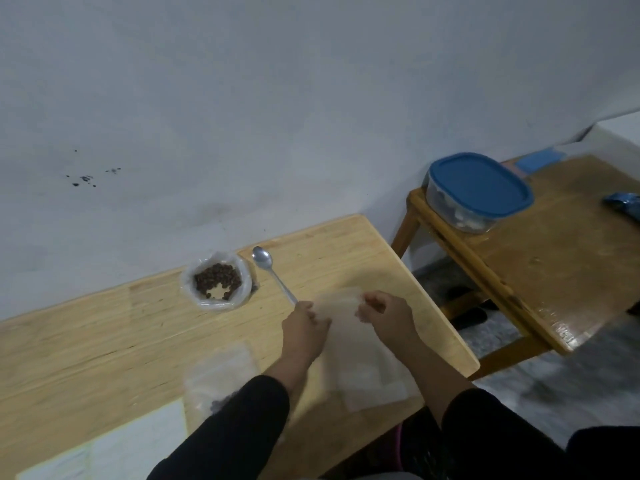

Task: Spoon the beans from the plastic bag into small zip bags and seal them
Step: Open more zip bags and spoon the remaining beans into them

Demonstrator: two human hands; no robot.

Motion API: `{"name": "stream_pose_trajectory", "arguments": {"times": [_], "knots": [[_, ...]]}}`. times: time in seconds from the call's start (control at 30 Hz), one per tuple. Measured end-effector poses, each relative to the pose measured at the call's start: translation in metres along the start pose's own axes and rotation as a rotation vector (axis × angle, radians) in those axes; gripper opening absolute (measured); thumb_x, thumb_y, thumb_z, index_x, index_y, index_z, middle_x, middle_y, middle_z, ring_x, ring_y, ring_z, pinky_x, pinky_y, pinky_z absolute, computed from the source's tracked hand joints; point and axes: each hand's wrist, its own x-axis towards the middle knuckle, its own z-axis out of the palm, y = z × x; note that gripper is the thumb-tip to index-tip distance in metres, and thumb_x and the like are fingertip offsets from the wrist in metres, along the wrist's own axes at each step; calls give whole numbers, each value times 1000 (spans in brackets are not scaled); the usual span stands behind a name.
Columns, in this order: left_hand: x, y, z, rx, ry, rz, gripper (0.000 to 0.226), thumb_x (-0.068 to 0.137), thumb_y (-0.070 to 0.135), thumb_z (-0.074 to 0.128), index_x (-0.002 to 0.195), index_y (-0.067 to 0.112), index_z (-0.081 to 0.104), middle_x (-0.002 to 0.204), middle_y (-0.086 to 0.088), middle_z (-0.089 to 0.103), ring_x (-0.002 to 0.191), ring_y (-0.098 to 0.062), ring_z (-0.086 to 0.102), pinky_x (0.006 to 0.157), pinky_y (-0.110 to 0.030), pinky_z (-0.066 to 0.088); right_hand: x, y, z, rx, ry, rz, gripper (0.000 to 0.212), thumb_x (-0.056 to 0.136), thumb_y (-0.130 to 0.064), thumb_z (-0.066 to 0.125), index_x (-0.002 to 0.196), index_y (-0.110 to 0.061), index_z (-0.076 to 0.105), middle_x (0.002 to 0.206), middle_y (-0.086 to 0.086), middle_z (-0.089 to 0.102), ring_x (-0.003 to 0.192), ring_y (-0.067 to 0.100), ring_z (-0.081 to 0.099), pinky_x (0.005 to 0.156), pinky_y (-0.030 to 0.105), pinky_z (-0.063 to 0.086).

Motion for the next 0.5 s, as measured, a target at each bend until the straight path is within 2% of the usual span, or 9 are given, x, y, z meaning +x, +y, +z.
{"name": "stream_pose_trajectory", "arguments": {"times": [0.07, 0.13, 0.2, 0.3, 0.4, 0.5], "knots": [[3, 7, -21, -65, 106, 6, 47, 88, 27, 63, 129, 10, 48, 107, -1, 58, 94, -11, 51, 74, -12, 36, 4, -20, 2, 154, -52, -16, 19, 89, -6, 58, 107, -2, 62, 92, 8, 67, 81, 13, 65, 60, 4, 47], [7, 13, -45, -139, 217, 46, 41, 90, 25, 61, 127, 12, 53, 110, 1, 61, 95, -9, 52, 78, -10, 34, 8, -40, 7, 248, -60, -58, 16, 87, -1, 59, 103, 2, 63, 87, 11, 66, 78, 17, 65, 60, 6, 49], [10, 19, -70, -192, 315, 95, 29, 90, 22, 60, 117, 13, 60, 97, 6, 62, 90, -10, 57, 74, -10, 33, 13, -60, 14, 298, -63, -110, 16, 85, 2, 61, 100, 1, 64, 80, 9, 65, 71, 16, 63, 59, 8, 49], [13, 26, -106, -268, 432, 138, 18, 86, 22, 66, 103, 17, 66, 84, 7, 65, 86, -14, 64, 71, -14, 41, 18, -96, 26, 402, -143, -196, 20, 84, 2, 62, 103, -2, 65, 86, 10, 66, 67, 7, 64, 63, 12, 51], [8, 30, -138, -335, 538, 159, 17, 87, 26, 65, 102, 20, 66, 91, 7, 67, 85, -6, 61, 67, -3, 38, 19, -131, 44, 491, -217, -302, 20, 83, 3, 63, 96, -13, 67, 84, 4, 69, 69, 2, 66, 66, 13, 51], [1, 33, -167, -384, 662, 166, 23, 89, 34, 61, 108, 22, 67, 97, 8, 65, 90, -7, 61, 71, -6, 38, 14, -160, 65, 467, -222, -398, 17, 81, -1, 67, 89, -16, 70, 82, -5, 71, 74, -1, 65, 70, 12, 49]]}}
